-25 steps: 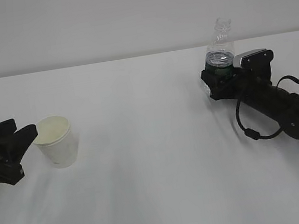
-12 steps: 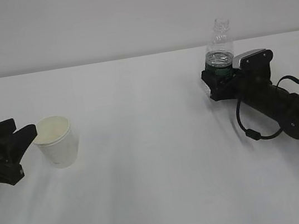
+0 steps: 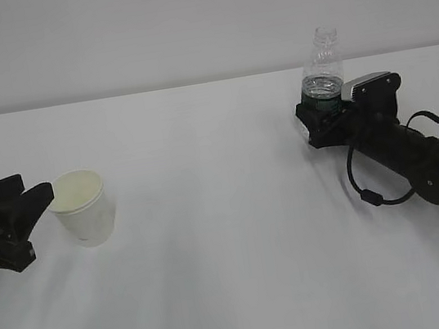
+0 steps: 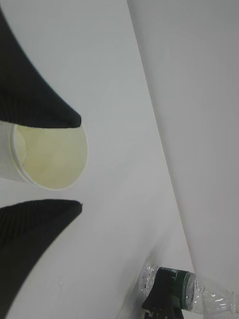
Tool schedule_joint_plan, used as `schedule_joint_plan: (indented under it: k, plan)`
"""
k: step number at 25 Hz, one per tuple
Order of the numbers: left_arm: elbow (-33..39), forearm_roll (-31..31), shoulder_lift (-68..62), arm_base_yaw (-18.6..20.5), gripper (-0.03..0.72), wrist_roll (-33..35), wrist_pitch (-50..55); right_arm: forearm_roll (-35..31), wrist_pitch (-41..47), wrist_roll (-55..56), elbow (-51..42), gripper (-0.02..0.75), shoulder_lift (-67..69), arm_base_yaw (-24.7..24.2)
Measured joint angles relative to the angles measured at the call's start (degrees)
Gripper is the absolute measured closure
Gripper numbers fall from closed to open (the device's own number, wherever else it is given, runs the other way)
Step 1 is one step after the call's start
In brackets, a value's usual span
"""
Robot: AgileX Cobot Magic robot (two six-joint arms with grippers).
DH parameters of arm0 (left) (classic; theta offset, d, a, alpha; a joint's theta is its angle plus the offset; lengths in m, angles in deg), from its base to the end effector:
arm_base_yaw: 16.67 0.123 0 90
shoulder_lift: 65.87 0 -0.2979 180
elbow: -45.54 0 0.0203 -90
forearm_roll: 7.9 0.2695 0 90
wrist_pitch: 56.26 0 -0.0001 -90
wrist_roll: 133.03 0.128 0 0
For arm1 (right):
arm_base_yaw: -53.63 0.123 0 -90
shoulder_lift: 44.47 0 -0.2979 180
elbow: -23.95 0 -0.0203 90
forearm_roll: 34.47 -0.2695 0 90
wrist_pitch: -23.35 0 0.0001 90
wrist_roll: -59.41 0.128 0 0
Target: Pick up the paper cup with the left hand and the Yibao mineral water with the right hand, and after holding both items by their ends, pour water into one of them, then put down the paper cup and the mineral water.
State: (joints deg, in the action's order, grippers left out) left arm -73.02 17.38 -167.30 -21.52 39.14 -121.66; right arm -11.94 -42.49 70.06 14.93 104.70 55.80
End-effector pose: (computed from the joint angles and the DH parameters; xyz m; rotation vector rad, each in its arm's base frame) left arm 0.2689 -0.0727 0.1434 0.4135 1.6912 -0.3664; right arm 0.4923 0.0634 0.0243 -0.2895 1.6227 0.3353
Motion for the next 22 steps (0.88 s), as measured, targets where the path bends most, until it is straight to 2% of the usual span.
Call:
schedule_joint_plan:
  k: [22]
  plan:
    - [-0.1, 0.0, 0.0, 0.0, 0.376, 0.0, 0.0, -0.2, 0.0, -0.8, 0.0, 0.23, 0.0, 0.0]
